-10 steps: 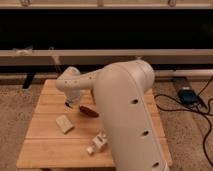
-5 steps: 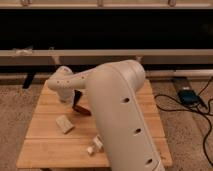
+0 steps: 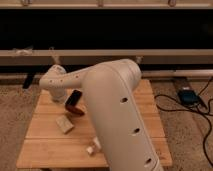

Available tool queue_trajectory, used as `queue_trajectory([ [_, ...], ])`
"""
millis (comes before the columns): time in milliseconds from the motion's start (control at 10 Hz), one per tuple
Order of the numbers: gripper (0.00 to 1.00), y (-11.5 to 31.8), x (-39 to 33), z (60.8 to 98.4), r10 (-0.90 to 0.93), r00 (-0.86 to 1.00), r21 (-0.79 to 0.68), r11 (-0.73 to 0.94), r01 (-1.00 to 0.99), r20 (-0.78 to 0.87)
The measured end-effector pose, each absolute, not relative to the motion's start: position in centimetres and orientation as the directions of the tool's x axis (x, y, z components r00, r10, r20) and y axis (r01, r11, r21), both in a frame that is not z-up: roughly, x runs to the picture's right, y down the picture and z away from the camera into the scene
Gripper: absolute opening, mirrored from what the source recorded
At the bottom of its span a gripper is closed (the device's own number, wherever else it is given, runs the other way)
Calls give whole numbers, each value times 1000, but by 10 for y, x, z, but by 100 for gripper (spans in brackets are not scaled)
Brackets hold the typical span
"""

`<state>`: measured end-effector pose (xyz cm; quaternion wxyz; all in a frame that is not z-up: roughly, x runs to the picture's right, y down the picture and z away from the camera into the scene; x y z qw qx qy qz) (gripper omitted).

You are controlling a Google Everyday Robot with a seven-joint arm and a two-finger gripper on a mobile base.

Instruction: Drag the pepper across the table

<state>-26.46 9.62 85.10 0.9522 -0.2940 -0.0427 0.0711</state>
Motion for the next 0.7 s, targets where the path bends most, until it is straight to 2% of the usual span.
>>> queue_trajectory([
  [200, 79, 89, -272, 843, 179, 981, -562, 820, -109, 72],
  [700, 80, 42, -270, 793, 287, 944, -494, 852, -173, 165],
])
